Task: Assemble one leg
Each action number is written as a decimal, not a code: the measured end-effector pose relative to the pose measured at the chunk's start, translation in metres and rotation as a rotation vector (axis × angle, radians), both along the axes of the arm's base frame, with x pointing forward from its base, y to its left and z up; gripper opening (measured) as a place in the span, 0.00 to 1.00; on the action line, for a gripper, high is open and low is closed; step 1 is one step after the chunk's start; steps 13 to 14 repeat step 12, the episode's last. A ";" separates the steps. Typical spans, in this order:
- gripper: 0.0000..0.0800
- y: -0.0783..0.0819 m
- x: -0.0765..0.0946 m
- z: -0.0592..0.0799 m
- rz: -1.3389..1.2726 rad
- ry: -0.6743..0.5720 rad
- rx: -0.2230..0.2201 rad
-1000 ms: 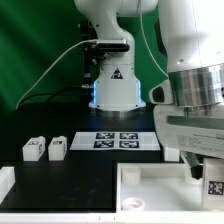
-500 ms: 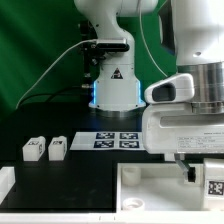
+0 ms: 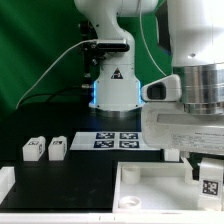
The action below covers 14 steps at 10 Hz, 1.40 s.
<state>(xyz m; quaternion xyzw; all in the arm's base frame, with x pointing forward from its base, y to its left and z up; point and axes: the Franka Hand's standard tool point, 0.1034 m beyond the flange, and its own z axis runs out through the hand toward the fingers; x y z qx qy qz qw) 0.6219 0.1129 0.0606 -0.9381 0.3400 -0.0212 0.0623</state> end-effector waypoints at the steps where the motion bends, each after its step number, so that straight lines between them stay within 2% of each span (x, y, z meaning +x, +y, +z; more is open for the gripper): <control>1: 0.42 -0.004 0.000 0.000 -0.079 0.013 0.000; 2: 0.42 -0.007 -0.001 0.000 -0.232 0.032 0.000; 4: 0.42 -0.016 -0.002 0.000 -0.358 0.042 -0.020; 8: 0.42 -0.022 -0.003 0.000 -0.379 0.037 -0.037; 9: 0.67 -0.022 -0.003 0.000 -0.379 0.037 -0.037; 10: 0.77 -0.022 -0.003 0.000 -0.379 0.037 -0.037; 14: 0.80 -0.022 -0.003 0.000 -0.379 0.037 -0.037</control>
Offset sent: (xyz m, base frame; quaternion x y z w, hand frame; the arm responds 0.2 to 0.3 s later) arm 0.0220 0.0133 -0.0029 0.0180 -0.0051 0.3066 0.9517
